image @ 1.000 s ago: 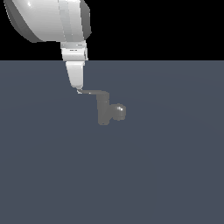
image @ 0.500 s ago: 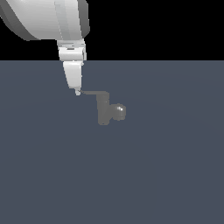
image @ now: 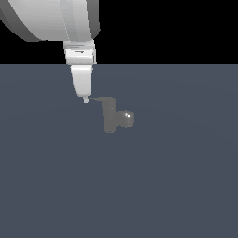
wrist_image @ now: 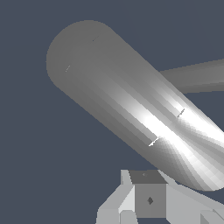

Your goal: Turn on the faucet by rotating a designated handle.

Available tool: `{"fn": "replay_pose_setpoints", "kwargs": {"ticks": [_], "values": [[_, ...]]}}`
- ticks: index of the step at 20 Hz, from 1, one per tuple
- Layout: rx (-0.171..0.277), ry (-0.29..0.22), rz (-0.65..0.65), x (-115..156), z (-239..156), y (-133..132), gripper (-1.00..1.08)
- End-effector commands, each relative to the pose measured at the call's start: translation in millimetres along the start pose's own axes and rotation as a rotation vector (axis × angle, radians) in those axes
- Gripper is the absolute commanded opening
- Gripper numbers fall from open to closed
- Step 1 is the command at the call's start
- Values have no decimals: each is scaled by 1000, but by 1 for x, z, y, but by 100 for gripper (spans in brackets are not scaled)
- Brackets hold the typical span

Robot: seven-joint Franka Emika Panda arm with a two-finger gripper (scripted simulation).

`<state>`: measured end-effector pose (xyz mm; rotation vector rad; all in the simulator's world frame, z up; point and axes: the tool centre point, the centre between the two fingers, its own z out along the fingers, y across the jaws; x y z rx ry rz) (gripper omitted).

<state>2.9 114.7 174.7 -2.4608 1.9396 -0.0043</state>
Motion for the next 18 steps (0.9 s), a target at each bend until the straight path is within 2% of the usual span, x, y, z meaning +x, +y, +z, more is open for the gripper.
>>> {"fn": "replay_pose_setpoints", "kwargs": {"ticks": [1,10,12,18], "values": [[-6,3,15,14,1,11,-100],[-8,3,15,33,1,41,-100],[-1,1,2,23,-1,35,-100],[-4,2,8,62,0,44,-100]]}}
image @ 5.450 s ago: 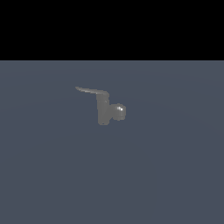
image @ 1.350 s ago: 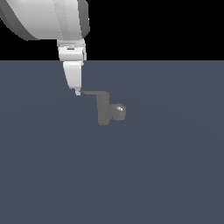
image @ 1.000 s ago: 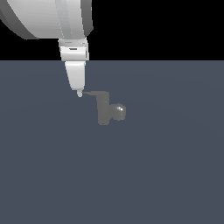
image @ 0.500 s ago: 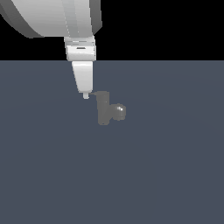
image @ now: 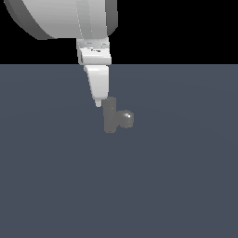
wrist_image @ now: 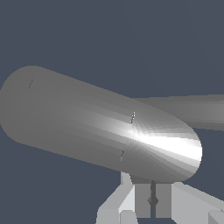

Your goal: Turn on the faucet by rotating a designated handle.

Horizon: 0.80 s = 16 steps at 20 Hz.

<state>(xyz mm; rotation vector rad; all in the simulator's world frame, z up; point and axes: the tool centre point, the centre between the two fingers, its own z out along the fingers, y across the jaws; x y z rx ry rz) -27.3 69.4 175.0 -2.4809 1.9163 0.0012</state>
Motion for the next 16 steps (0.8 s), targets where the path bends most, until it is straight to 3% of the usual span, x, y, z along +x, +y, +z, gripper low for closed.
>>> {"fn": "replay_pose_setpoints", "kwargs": {"ticks": [1,7,8,9,16], "values": [[-1,4,28,31,1,6,-100],[-4,5,34,69,2,16,-100],[-4,5,34,69,2,16,-100],[-2,-3,-12,38,-1,9,-100],[-3,-1,2,67,0,-3,-100]]}}
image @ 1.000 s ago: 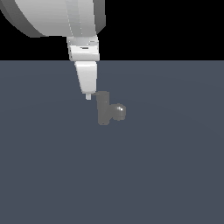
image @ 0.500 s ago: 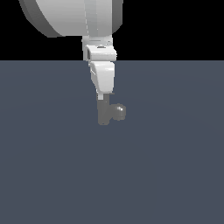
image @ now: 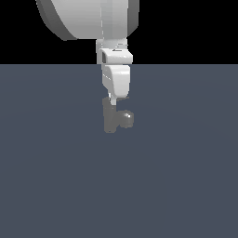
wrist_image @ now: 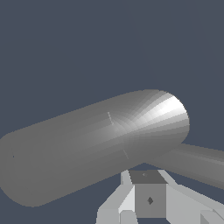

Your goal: Turn on the faucet by rotating a designated handle.

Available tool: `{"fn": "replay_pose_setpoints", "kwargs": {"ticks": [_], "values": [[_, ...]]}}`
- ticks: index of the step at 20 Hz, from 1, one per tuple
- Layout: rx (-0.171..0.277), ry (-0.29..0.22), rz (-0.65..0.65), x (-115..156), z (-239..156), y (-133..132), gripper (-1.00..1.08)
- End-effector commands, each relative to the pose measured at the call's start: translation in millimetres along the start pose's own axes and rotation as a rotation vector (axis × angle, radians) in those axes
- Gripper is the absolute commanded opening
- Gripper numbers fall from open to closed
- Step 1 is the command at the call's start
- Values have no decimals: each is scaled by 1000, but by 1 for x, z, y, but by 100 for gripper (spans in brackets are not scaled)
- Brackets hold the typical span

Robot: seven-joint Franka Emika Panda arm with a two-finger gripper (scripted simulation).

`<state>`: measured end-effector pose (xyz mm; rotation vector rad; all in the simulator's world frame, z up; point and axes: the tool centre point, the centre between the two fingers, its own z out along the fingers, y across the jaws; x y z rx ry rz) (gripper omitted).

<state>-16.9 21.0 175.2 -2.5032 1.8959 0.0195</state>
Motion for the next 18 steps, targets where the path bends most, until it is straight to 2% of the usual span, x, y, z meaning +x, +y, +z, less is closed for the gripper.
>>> {"fn": "replay_pose_setpoints", "kwargs": {"ticks": [1,18], "values": [[9,5,23,22,1,-6,-100],[7,10,53,87,1,-28,-100]]}}
